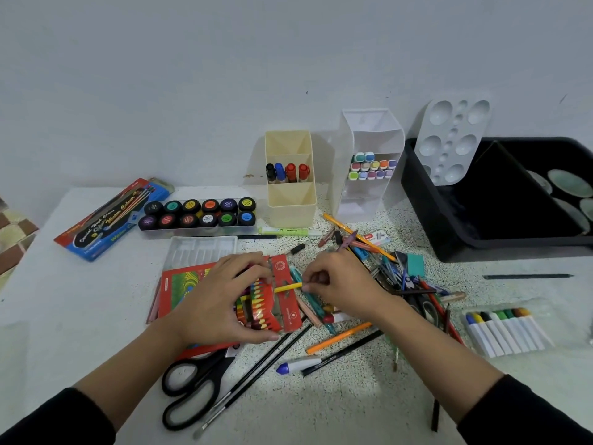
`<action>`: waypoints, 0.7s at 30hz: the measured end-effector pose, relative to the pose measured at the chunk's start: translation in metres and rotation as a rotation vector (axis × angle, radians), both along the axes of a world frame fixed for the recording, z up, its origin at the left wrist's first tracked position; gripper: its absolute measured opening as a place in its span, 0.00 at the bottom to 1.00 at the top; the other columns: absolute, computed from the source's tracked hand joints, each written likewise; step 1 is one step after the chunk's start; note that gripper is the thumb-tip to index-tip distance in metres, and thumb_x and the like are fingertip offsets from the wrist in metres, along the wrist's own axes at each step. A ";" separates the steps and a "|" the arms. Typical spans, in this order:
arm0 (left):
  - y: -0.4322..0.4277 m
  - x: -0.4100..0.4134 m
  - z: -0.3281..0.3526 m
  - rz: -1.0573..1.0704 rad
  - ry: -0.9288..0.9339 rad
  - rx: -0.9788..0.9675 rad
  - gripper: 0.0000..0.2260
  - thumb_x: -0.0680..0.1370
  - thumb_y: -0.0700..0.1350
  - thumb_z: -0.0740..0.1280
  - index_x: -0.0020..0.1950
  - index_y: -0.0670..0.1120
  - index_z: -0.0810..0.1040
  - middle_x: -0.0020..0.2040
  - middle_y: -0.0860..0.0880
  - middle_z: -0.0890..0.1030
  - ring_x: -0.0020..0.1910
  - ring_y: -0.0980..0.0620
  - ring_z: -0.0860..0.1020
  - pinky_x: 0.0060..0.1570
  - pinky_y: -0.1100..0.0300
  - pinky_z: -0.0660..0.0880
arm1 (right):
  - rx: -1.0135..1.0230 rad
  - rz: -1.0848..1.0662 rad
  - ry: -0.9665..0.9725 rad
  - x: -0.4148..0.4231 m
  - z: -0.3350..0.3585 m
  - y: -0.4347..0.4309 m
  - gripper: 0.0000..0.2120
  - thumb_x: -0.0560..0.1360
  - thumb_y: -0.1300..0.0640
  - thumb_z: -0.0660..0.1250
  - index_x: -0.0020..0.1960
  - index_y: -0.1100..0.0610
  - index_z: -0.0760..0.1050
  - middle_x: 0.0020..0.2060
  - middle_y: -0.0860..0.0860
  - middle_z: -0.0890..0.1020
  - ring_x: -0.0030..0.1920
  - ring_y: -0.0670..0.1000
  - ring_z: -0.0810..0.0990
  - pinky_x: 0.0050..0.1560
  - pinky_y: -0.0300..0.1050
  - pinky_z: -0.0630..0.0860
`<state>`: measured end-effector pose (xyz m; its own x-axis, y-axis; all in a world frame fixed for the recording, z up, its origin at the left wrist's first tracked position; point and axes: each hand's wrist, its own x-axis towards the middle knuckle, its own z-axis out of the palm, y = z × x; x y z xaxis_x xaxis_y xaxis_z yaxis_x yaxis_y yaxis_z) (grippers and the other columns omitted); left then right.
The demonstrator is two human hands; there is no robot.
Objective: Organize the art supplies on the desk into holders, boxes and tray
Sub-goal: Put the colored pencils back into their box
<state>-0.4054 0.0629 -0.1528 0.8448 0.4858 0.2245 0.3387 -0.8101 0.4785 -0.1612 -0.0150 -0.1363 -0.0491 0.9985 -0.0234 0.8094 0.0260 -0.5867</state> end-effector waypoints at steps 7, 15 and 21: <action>0.000 0.001 -0.002 -0.014 0.006 0.015 0.36 0.64 0.73 0.74 0.63 0.53 0.75 0.68 0.57 0.70 0.70 0.68 0.61 0.70 0.71 0.55 | 0.086 0.064 -0.052 -0.024 -0.005 0.004 0.03 0.74 0.57 0.75 0.46 0.54 0.87 0.41 0.47 0.82 0.44 0.49 0.77 0.45 0.45 0.68; 0.000 0.003 -0.006 -0.029 -0.006 0.017 0.37 0.64 0.72 0.75 0.64 0.52 0.75 0.68 0.56 0.71 0.70 0.60 0.65 0.70 0.62 0.61 | 0.058 0.017 0.007 -0.027 -0.008 0.011 0.02 0.71 0.56 0.77 0.43 0.50 0.87 0.40 0.41 0.82 0.43 0.47 0.79 0.47 0.46 0.73; 0.001 0.004 -0.008 -0.026 -0.029 0.005 0.35 0.64 0.72 0.76 0.63 0.53 0.75 0.67 0.56 0.71 0.70 0.57 0.67 0.69 0.52 0.66 | 0.056 0.059 -0.026 -0.038 -0.009 0.018 0.05 0.69 0.61 0.73 0.40 0.52 0.86 0.42 0.46 0.84 0.46 0.53 0.80 0.53 0.56 0.76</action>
<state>-0.4011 0.0641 -0.1612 0.8500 0.4627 0.2518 0.3033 -0.8208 0.4841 -0.1992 0.0027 -0.1455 -0.1082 0.9937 0.0302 0.8203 0.1064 -0.5620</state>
